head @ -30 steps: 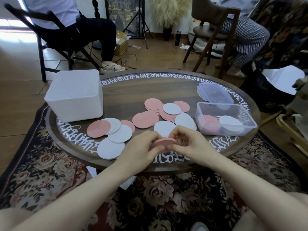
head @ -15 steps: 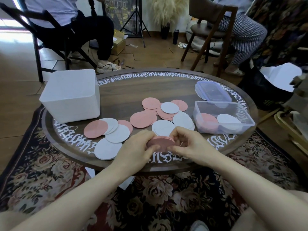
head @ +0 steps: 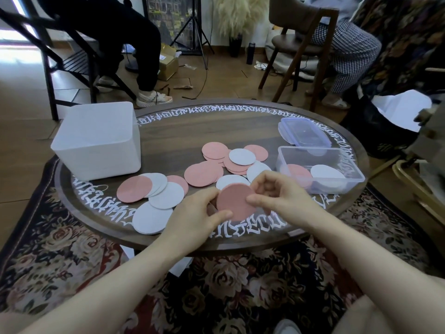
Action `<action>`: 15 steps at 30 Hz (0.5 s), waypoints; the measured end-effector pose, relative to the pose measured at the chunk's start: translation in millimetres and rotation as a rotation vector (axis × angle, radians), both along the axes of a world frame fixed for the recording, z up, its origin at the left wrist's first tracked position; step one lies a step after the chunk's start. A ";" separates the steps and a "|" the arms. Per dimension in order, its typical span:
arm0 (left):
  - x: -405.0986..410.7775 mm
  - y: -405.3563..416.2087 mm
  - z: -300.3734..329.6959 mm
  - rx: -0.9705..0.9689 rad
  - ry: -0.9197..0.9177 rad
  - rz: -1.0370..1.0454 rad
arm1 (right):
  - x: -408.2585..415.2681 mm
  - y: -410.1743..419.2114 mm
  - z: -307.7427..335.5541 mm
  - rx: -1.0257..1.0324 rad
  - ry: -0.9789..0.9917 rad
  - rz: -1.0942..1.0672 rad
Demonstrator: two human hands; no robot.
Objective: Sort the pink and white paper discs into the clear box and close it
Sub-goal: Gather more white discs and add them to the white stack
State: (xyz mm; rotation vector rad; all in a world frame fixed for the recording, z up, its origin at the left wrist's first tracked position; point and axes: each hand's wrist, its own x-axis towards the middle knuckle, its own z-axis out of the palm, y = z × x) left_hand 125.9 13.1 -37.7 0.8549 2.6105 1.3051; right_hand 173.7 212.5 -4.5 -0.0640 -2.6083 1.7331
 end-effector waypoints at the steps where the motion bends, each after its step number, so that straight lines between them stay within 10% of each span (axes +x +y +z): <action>1: -0.2 -1.1 -0.8 -0.076 0.070 -0.025 | -2.0 5.5 5.2 -0.010 0.004 -0.039; 9: -7.4 -12.3 -9.8 -0.378 0.295 -0.183 | -14.2 99.8 41.8 0.088 0.180 -0.666; 15: -9.5 -10.2 -5.1 -0.444 0.290 -0.224 | -22.9 121.4 25.8 0.339 -0.172 -0.561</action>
